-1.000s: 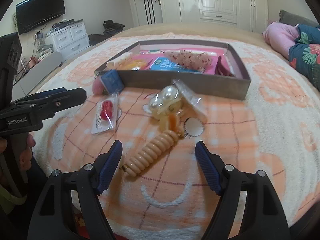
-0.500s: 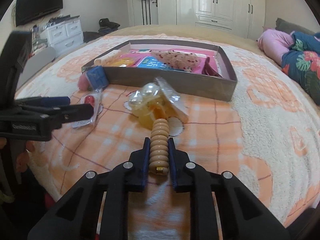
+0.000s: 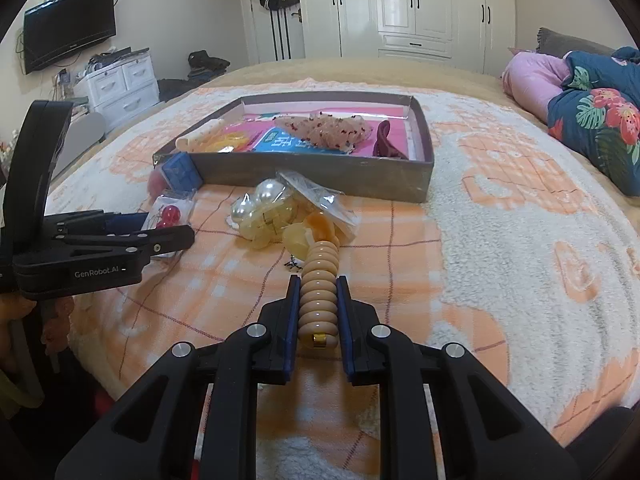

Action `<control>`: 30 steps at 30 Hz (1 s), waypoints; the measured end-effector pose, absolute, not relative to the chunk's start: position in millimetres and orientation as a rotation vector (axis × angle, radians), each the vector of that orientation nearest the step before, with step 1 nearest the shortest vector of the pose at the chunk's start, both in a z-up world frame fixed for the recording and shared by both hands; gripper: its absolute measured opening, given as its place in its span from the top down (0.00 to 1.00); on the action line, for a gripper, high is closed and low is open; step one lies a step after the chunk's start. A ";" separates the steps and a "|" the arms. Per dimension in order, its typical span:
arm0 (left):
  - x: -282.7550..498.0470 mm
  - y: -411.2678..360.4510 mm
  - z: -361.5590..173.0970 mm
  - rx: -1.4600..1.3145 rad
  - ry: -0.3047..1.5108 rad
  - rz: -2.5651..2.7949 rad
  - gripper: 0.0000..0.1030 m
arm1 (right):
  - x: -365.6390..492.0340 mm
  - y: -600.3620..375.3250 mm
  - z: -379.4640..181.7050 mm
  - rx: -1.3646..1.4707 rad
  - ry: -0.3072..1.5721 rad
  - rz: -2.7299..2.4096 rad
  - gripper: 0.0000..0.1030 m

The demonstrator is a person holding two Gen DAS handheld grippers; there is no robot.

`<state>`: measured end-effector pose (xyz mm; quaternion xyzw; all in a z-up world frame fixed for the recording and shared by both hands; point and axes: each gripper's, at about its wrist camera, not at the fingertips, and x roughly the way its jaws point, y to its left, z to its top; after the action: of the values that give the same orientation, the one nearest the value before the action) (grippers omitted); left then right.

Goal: Organize jewelry
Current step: 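Grasp the beige coiled hair tie with the right tool while the left grasps the red earring card, then carry the earring card into the tray with the left tool while the right lowers the coil there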

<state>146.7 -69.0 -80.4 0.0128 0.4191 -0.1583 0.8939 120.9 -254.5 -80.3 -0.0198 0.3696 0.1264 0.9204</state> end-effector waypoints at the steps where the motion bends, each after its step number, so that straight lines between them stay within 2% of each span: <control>1: 144.9 -68.1 -79.6 0.025 0.866 -0.333 0.67 | 119.8 -254.5 -79.3 -0.044 0.755 0.261 0.84; 3: 141.6 -65.9 -78.2 0.021 0.863 -0.342 0.72 | 114.8 -253.6 -75.7 -0.055 0.740 0.277 0.84; 9: 131.6 -64.6 -72.2 0.006 0.850 -0.373 0.76 | 101.8 -252.5 -67.5 -0.068 0.714 0.319 0.84; 30: 130.5 -91.9 -40.0 0.027 0.749 -0.446 0.76 | 106.1 -273.8 -48.7 -0.048 0.648 0.258 0.84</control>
<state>130.5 -91.9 -40.0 0.0130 0.3627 -0.2160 0.9064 106.1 -273.8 -48.7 -0.0235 0.3173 0.1265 0.9396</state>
